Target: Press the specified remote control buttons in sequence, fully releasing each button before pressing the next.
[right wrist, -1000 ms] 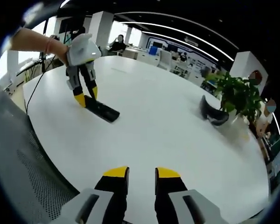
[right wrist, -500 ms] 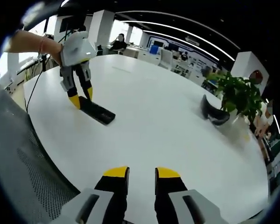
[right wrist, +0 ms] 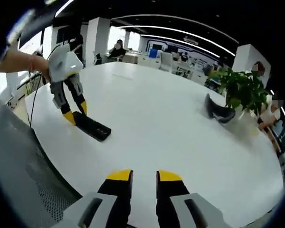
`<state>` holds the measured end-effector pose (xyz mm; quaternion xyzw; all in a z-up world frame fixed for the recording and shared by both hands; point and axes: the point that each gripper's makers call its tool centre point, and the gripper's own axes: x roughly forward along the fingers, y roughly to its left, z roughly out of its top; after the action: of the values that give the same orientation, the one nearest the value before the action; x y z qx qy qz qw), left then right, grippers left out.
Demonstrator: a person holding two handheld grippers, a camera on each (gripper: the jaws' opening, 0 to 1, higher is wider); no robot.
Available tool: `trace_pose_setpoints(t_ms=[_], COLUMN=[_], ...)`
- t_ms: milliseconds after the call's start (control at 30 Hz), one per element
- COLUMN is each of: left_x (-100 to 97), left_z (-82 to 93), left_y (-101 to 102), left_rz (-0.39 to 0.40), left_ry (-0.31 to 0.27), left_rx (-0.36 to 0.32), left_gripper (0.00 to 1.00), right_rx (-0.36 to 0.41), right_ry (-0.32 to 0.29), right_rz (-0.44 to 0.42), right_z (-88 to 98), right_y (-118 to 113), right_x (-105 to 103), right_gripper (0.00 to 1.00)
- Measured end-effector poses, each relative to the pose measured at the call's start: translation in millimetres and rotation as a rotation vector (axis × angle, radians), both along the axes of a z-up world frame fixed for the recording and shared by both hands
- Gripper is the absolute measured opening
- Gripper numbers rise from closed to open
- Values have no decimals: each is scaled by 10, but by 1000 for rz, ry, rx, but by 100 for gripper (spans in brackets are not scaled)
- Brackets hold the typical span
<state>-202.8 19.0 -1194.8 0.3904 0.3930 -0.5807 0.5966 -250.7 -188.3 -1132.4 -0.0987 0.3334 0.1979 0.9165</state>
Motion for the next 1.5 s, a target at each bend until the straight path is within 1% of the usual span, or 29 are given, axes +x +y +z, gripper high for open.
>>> trace_pose_setpoints(t_ms=[67,100,167,300,433,533,733,967,1033,1100,1133,1167,1200,1300,1333,1400,1433,1500], left_x=[-34,-53,-88,-152,-212,-286,-372,-470,-501,-536,-544,-575,-596,-653,-675,-718,-733,-760], left_z=[1,2,2,2,4,5,6,5,5,5,5,6,5,4,4,4,5,5], left_y=[2,3,6,12,12,9,3,7,3,-1,-1,3,5,12,14,22,24,26], left_rz=[-8,-10,-14,-16,-1,-18,-5,0,5,7,7,7,6,16,20,22,22,26], left_ry=[0,1,0,0,0,1,0,2,3,2,2,5,5,5,4,7,7,4], left_rx=[3,4,6,-3,-18,-22,-27,-49,-52,-51,-50,-49,-50,-62,-71,-85,-90,-101], left_gripper=[23,23,23,23,23,23,23,23,23,23,23,23,23,23,23,23,23,23], right_rx=[44,36,36,20,24,32,28,57,68,72,67,62,80,125,129,129,115,86], right_ry=[13,12,18,31,42,63,87,117,121,109,88,37,5,-28,-26,15,38,43], right_rz=[-33,-35,-38,-20,-7,7,34,58,77,95,108,132,156,207,231,281,328,398], right_z=[-6,-10,-20,-46,-63,-99,-135,-171,-167,-141,-104,-24,41,138,153,131,116,124], right_y=[-28,-59,-49,-17,4,32,76,132,170,197,209,238,289,400,441,532,603,710], right_x=[-2,2,-10,-26,-39,-61,-91,-121,-134,-134,-124,-83,-75,-85,-99,-142,-168,-186], right_gripper=[15,16,16,16,16,15,15,14,12,10,9,7,5,2,1,0,0,0])
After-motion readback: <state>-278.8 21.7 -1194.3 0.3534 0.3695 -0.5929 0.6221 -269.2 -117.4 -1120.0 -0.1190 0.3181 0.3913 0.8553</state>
